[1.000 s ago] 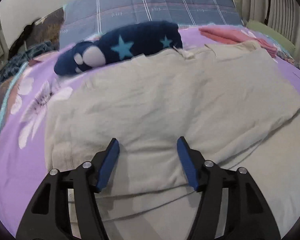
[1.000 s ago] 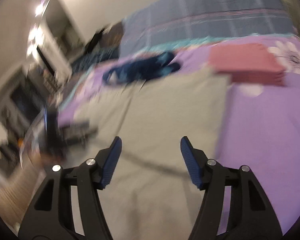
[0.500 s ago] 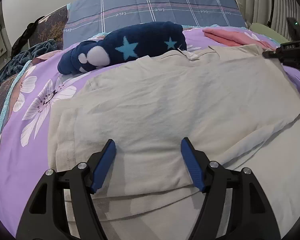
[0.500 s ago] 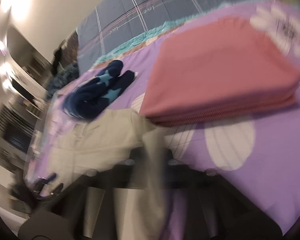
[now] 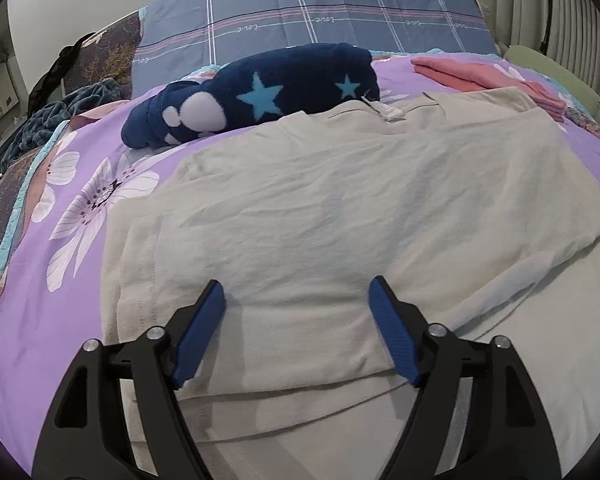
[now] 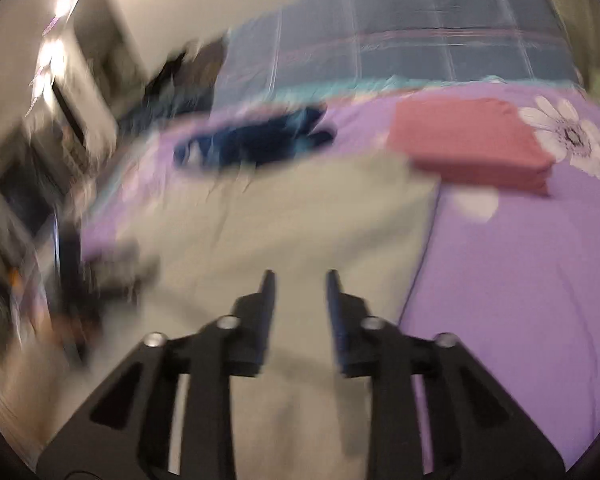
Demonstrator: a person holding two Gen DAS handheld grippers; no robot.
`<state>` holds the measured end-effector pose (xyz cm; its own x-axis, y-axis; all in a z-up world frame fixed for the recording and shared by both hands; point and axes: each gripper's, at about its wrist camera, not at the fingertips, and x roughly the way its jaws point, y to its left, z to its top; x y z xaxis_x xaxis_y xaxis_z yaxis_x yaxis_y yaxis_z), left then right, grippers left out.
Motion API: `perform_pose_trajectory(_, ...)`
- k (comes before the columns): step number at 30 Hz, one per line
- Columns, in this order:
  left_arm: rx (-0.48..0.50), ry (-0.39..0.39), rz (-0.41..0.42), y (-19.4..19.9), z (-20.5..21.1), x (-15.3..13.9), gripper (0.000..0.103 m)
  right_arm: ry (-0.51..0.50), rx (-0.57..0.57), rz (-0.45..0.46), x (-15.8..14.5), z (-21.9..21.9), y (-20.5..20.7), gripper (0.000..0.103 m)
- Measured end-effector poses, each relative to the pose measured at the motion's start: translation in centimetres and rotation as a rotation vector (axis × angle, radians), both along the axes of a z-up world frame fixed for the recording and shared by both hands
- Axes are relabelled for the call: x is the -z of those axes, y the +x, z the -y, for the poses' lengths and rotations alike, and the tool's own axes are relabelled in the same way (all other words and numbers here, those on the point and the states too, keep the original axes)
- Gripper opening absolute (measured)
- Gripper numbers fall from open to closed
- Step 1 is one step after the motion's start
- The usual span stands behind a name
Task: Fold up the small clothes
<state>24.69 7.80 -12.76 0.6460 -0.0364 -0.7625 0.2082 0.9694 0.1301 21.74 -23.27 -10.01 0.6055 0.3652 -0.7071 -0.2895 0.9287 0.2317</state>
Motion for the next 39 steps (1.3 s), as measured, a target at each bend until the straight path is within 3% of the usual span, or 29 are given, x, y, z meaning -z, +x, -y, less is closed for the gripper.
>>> perform_pose_trajectory(2,-0.006,-0.008,0.006,-0.2,-0.2,-0.3,0.08,-0.173,0.038,-0.091,4.3,-0.8,-0.8,0.026)
perform_pose_trajectory(4,-0.036,-0.026,-0.002,-1.0,-0.8,-0.9,0.08,-0.123,0.044,-0.046,4.9,-0.2,-1.7,0.025)
perform_pose_trajectory(6,-0.049,-0.066,-0.006,-3.6,-1.9,-1.8,0.08,-0.101,0.107,-0.08,3.8,0.4,-2.6,0.026)
perform_pose_trajectory(7,-0.03,-0.077,0.007,-5.5,-2.4,-2.3,0.08,-0.078,0.137,-0.093,3.4,0.5,-3.3,0.037)
perform_pose_trajectory(10,0.014,-0.045,0.045,-10.8,-3.8,-3.4,0.081,0.0,0.146,-0.037,1.5,2.4,-7.1,0.051)
perform_pose_trajectory(13,0.0,-0.086,0.019,-16.7,-7.1,-3.3,0.082,0.024,0.143,-0.039,1.5,4.5,-11.0,0.053)
perform_pose_trajectory(17,-0.019,-0.149,-0.095,-21.1,-10.0,-0.8,0.082,0.134,0.133,-0.097,2.2,8.1,-16.3,0.053)
perform_pose_trajectory(19,-0.026,-0.181,-0.089,-22.8,-10.9,-0.3,0.082,0.169,0.124,-0.101,2.6,8.7,-18.8,0.053)
perform_pose_trajectory(20,-0.025,-0.234,-0.098,-23.8,-11.5,-0.3,0.082,0.191,0.117,-0.105,2.8,8.9,-20.2,0.053)
perform_pose_trajectory(24,0.054,-0.365,-0.114,-26.4,-12.0,-0.4,0.082,0.283,0.074,-0.142,3.6,9.1,-23.5,0.053)
perform_pose_trajectory(27,0.135,-0.418,-0.108,-28.2,-11.5,-0.3,0.082,0.3,0.058,-0.151,3.7,9.0,-26.0,0.053)
perform_pose_trajectory(31,0.164,-0.485,-0.104,-30.0,-11.7,-0.2,0.081,0.338,0.072,-0.176,3.8,9.7,-28.5,0.053)
perform_pose_trajectory(35,0.188,-0.524,-0.116,-30.6,-12.2,-0.3,0.073,0.402,0.046,-0.213,4.2,9.9,-29.9,0.055)
perform_pose_trajectory(39,0.212,-0.582,-0.115,-29.2,-12.4,0.1,0.057,0.452,0.003,-0.215,4.4,9.2,-28.5,0.062)
